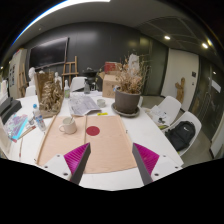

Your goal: Pour water

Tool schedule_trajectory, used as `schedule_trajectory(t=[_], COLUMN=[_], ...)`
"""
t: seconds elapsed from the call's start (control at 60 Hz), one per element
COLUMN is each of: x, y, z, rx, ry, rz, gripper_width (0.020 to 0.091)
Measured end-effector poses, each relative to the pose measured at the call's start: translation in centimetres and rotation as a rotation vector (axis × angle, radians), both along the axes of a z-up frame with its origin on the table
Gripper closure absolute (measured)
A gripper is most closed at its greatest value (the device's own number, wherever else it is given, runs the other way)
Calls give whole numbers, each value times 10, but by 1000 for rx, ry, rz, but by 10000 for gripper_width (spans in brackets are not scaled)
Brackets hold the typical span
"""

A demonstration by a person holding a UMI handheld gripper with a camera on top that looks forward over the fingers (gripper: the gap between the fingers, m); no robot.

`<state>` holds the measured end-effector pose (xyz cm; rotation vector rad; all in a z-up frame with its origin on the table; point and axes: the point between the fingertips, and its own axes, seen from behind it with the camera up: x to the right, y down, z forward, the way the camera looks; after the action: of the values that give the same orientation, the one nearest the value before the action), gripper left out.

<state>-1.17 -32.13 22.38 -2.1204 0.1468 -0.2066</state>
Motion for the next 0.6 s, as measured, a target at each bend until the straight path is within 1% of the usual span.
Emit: schedule_trajectory(t=[0.133, 0.217, 0.417, 0.517, 0.6], x=[-38, -79, -205, -269, -318], y=[9, 19, 45, 66, 89], z=[-4, -10, -25, -31, -34], rx=[-5, -8, 1, 23, 56], ry=[18, 21, 58, 64, 77], rz=[56, 98, 231, 275, 294], gripper_width=[239, 238, 246, 244, 244])
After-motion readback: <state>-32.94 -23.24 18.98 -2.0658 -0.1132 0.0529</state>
